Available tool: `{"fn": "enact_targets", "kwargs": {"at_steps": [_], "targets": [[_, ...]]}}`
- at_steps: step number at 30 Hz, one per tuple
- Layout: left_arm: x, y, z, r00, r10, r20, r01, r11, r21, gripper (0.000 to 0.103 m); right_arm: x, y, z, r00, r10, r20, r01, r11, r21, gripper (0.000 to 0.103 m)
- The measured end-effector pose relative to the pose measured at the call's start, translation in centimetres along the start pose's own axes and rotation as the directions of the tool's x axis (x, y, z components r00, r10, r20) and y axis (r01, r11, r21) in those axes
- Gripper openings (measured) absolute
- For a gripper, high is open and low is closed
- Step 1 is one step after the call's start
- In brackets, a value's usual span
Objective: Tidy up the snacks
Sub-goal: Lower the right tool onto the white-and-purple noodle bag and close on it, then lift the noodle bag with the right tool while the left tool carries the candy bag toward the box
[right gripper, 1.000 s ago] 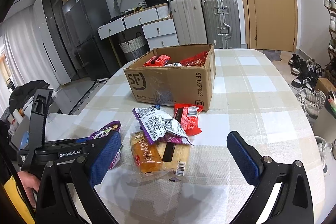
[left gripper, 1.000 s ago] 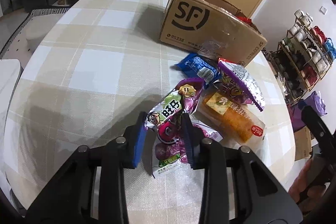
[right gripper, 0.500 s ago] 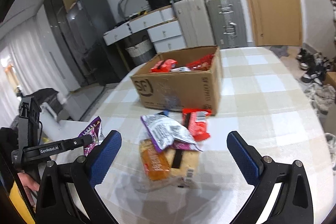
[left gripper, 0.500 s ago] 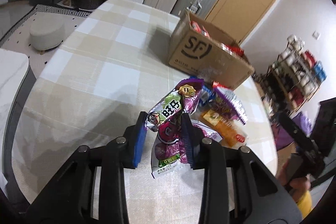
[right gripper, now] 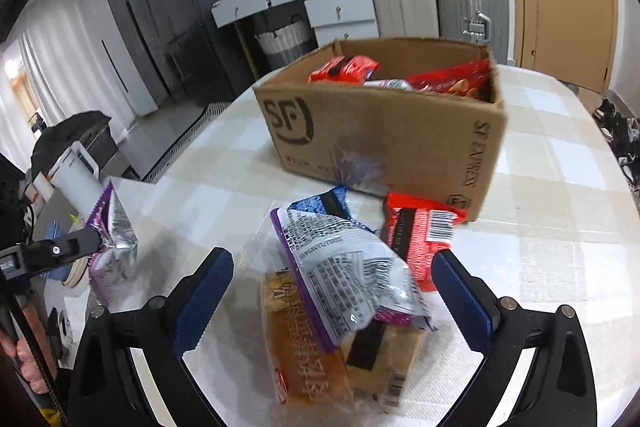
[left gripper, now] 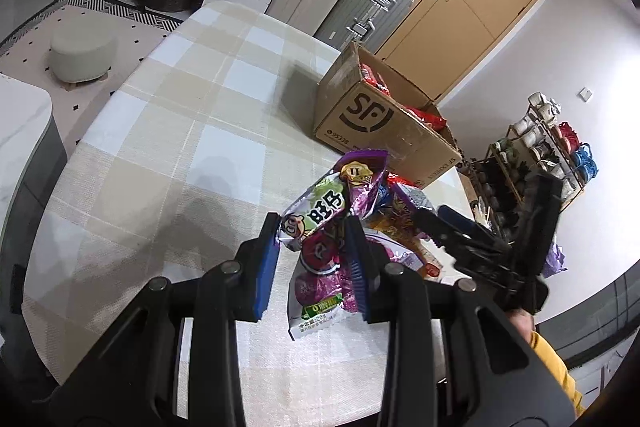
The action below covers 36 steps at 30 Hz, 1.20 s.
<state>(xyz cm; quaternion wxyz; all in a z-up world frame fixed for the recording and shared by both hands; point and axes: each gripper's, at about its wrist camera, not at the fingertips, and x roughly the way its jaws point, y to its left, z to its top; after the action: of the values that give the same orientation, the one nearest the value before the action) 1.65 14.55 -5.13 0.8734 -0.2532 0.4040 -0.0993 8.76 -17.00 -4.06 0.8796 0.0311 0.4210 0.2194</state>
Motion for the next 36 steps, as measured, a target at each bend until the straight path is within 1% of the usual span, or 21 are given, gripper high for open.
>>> {"fn": "enact_targets", "kwargs": {"at_steps": [1,2,6,9,10,11,12,14,16,17,18,22,25,29,36], "targets": [[0.0,0.0,0.0,1.000,-0.002,-0.001,0.002,1.000,-0.002,0.029,0.2,0.0,0.0,1.000,-0.002,-0.002,0.002,1.000,-0.004,0.096],[0.0,-0.1,0.0,1.000,-0.003,-0.002,0.003,1.000,-0.002,0.029,0.5,-0.1,-0.1,1.000,-0.006,-0.008,0.006,1.000,-0.009,0.087],[0.4,-0.5,-0.1,1.000,0.002,-0.008,-0.002,1.000,0.006,0.029,1.5,-0.7,-0.3,0.999,-0.030,-0.045,0.029,1.000,-0.006,0.064],[0.5,-0.5,-0.2,1.000,0.002,-0.006,-0.002,1.000,0.006,0.029,1.3,-1.7,-0.3,0.999,0.005,-0.045,-0.003,0.999,0.043,0.056],[0.4,-0.5,-0.2,1.000,0.004,-0.005,-0.004,1.000,0.005,0.029,1.1,-1.9,-0.4,0.999,0.009,-0.043,-0.007,0.998,0.056,0.052],[0.5,-0.6,-0.2,1.000,0.005,-0.005,-0.005,1.000,0.004,0.029,1.1,-2.1,-0.4,0.999,0.011,-0.044,-0.008,0.998,0.062,0.037],[0.6,-0.7,-0.3,1.000,0.005,-0.007,-0.005,1.000,0.004,0.029,1.1,-2.2,-0.5,0.999,0.020,-0.049,-0.016,0.998,0.066,0.033],[0.6,-0.8,-0.3,1.000,0.009,-0.008,-0.009,1.000,0.012,0.029,1.1,-2.4,-0.7,0.998,0.029,-0.052,-0.025,0.997,0.069,0.032],[0.8,-0.9,-0.3,1.000,0.014,-0.007,-0.014,1.000,0.018,0.029,0.8,-2.4,-0.7,0.999,0.029,-0.044,-0.026,0.998,0.064,0.027],[0.8,-0.9,-0.4,1.000,0.017,-0.009,-0.016,1.000,0.020,0.029,0.7,-2.4,-0.6,0.999,0.027,-0.038,-0.025,0.998,0.060,0.021],[1.0,-0.8,-0.3,1.000,0.018,-0.009,-0.018,1.000,0.018,0.029,0.5,-2.4,-0.6,0.999,0.035,-0.032,-0.033,0.998,0.062,0.018],[1.2,-0.6,-0.3,1.000,0.022,-0.014,-0.022,1.000,0.006,0.029,0.0,-2.4,-0.5,0.998,0.057,-0.019,-0.055,0.996,0.069,0.016],[1.4,-0.6,-0.3,1.000,0.025,-0.016,-0.025,1.000,0.006,0.029,-0.5,-2.3,-0.5,0.998,0.057,-0.005,-0.057,0.996,0.065,0.016],[1.5,-0.7,-0.3,1.000,0.024,-0.017,-0.024,1.000,0.008,0.029,-1.5,-2.8,-0.2,0.997,0.078,0.027,-0.080,0.993,0.090,0.015],[1.6,-0.6,-0.2,0.999,0.027,-0.019,-0.027,1.000,0.008,0.029,-4.6,-3.5,-0.4,0.989,0.109,0.103,-0.121,0.984,0.128,0.015]]}}
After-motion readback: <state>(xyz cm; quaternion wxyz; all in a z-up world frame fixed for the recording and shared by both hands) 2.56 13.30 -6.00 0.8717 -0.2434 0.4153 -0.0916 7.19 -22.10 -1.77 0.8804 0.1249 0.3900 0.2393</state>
